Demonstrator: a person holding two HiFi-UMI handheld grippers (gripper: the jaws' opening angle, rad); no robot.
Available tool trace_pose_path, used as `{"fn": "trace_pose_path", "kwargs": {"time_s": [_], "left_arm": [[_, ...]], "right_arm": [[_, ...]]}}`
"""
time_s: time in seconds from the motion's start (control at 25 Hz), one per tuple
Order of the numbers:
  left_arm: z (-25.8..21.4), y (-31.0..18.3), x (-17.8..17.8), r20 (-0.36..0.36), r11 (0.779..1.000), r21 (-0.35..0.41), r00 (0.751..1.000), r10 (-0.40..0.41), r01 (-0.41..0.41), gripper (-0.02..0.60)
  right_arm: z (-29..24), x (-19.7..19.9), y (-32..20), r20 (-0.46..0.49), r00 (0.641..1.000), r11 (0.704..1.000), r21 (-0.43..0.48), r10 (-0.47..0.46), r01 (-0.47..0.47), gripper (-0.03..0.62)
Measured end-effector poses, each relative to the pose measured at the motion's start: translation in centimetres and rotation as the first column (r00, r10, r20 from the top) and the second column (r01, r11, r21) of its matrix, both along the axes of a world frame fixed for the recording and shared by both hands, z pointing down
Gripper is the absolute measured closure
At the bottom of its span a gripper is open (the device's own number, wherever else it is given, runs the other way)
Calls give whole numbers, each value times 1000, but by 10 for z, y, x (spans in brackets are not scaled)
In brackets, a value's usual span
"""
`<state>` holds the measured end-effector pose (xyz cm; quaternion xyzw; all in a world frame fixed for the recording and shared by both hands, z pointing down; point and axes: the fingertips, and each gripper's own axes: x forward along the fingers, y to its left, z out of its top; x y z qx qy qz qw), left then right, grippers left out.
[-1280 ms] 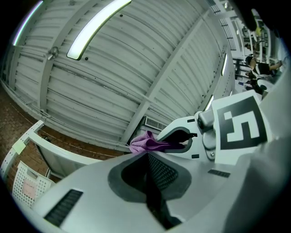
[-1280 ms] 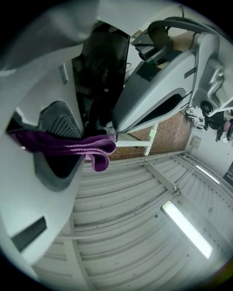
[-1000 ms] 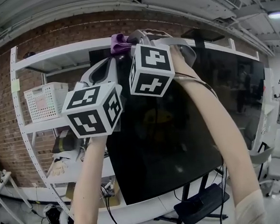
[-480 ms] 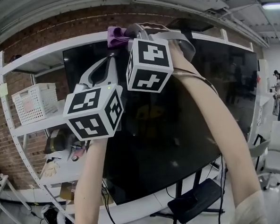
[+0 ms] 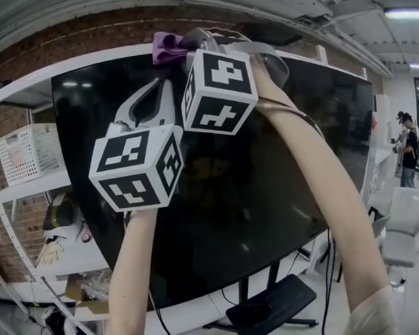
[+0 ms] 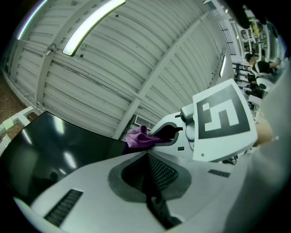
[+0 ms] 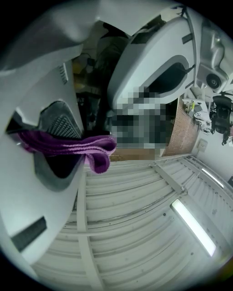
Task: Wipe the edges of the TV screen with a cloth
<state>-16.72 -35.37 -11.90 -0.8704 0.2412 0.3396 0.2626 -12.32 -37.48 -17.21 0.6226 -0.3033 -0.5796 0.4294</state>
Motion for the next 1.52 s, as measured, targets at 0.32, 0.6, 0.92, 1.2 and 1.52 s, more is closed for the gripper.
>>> {"fn": "trace_pose_path", "kwargs": {"time_s": [0.32, 0.6, 0.92, 1.2, 1.52], "left_arm": [[-3, 30, 69, -3, 999, 2, 999, -48, 48, 566], [-9, 44, 118, -23, 995, -16, 995, -101, 100, 566], [-16, 53, 153, -41, 993, 16, 992, -116, 117, 566], [-12, 54, 176, -32, 990, 18, 990, -140, 140, 566], [-6, 62, 227, -15, 969, 22, 969, -246, 247, 566]], "right_arm": [[5, 72, 23, -55, 998, 999, -35, 11, -13, 533], [-1, 117, 38, -61, 997, 997, -65, -46, 42, 533], [-1, 146, 44, -88, 994, 994, -91, -65, 57, 533], [2, 162, 55, -86, 987, 988, -86, -139, 132, 533], [2, 212, 76, -78, 969, 969, -93, -235, 227, 533]]}}
